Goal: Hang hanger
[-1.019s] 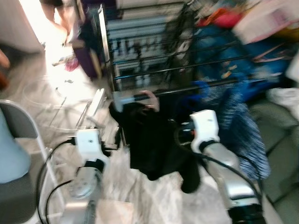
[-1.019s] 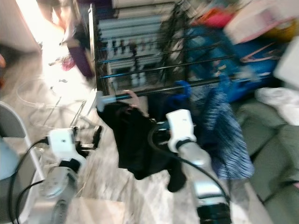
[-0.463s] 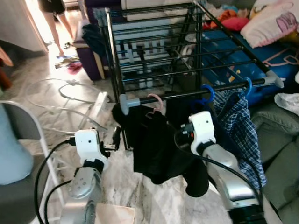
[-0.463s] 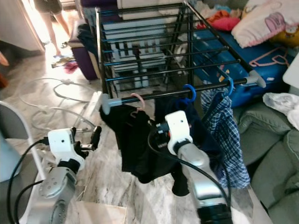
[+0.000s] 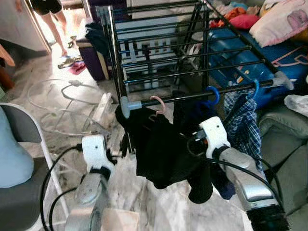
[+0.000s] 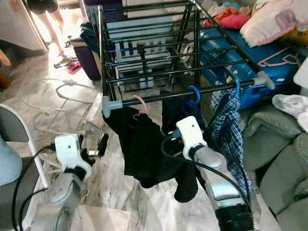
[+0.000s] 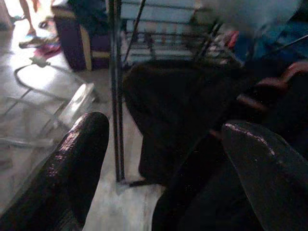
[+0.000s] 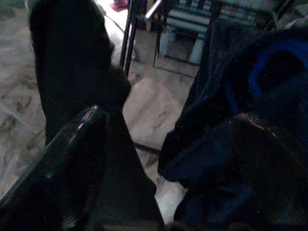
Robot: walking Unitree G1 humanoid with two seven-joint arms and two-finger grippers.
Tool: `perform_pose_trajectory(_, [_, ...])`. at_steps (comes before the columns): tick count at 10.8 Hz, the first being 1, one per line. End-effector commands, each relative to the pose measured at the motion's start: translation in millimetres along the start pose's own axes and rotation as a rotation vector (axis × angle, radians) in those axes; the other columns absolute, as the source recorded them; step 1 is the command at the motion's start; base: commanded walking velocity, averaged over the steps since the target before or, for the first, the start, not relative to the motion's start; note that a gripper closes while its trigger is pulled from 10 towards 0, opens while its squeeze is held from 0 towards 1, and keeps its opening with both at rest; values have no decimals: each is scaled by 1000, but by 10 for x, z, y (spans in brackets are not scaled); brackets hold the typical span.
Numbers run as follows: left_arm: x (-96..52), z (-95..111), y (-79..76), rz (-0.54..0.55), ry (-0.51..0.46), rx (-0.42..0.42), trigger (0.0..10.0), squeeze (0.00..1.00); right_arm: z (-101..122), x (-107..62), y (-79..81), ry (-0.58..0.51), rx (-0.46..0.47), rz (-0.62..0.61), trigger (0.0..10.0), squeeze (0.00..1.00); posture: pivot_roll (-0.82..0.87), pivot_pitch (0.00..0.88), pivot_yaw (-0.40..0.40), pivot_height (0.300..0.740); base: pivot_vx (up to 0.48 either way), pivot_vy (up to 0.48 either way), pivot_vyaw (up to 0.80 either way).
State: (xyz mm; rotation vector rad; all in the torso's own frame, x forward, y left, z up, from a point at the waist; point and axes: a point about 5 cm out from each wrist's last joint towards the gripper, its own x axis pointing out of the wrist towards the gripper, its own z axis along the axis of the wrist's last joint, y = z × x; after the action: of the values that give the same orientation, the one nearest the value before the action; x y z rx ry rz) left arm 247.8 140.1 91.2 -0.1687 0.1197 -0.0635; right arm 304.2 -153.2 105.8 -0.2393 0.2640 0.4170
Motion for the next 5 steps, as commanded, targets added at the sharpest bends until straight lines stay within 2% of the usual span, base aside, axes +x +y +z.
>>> perform_pose_trajectory(1, [1,-4,11,-1,10,12,10000,0,-8,21,1,16,3,25,10000,0,-97,35,74,740,0,0,0])
perform_pose_trajectory(2, [85,88,-11,-13,-11,10,10000,0,55,56,22,10,-14,102,10000,0,-97,52,78,740,0,0,0])
perform_pose_trajectory(3, [92,125,24,4,-19,9,10000,0,71,57,20,15,-32,157,10000,0,-99,67,82,740,0,0,0])
perform_pose_trajectory(5, [20,25,59,5,13,22,10000,0,50,68,-52,10,-79,211,10000,0,-96,63,81,740,0,0,0])
